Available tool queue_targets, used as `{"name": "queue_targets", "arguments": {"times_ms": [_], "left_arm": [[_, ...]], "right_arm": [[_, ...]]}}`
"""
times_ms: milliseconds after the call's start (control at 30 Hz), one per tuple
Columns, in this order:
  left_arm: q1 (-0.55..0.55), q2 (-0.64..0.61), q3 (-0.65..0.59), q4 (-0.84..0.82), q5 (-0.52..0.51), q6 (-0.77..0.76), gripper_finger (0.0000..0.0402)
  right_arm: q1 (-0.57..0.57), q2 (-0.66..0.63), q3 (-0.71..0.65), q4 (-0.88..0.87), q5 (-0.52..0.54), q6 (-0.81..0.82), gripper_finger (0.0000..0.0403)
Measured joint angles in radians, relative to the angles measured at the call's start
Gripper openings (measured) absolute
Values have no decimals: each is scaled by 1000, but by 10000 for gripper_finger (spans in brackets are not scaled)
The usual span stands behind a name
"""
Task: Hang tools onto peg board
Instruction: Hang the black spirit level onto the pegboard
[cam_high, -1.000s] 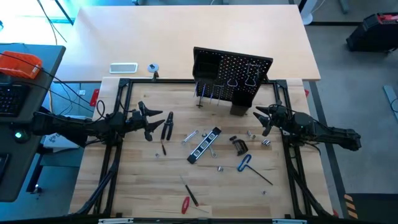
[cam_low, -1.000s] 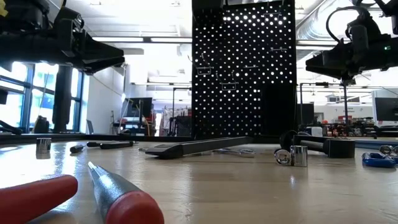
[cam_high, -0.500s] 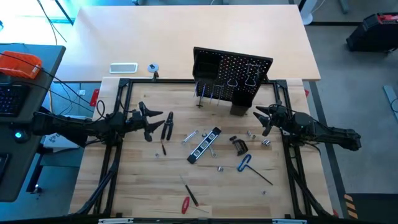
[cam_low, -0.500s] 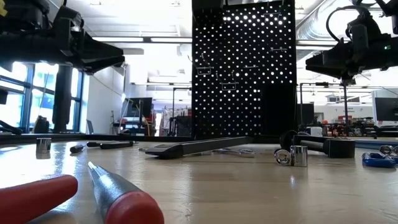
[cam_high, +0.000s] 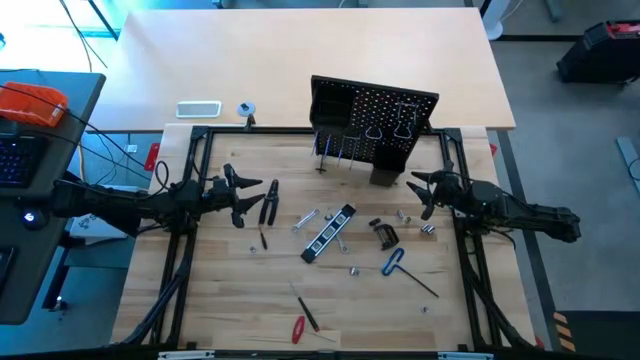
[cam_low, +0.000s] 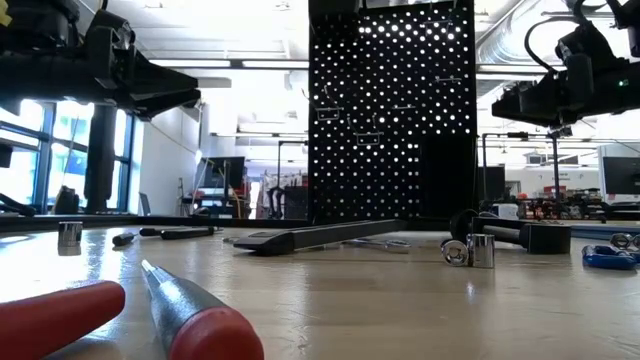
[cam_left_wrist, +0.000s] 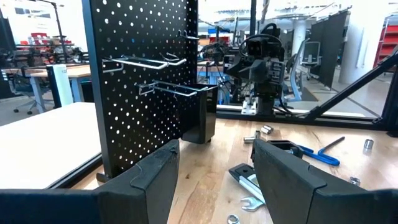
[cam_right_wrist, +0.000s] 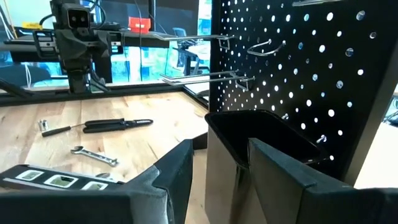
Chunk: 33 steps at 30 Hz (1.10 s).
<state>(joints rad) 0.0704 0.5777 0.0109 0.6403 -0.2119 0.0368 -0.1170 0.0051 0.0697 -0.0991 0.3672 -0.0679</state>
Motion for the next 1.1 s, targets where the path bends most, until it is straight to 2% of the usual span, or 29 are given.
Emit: {"name": "queue_targets", "arguments": {"times_ms": [833,967,1100], "left_arm": [[0,0,0,-16,0,-8,197],[0,0,0,-16,0,-8,197],[0,0,0,-16,0,-8,197]], "right_arm": [[0,0,0,38,0,69,152],[0,2,0,161,-42,100,152],[0,2,1,477,-146,95,152]]}}
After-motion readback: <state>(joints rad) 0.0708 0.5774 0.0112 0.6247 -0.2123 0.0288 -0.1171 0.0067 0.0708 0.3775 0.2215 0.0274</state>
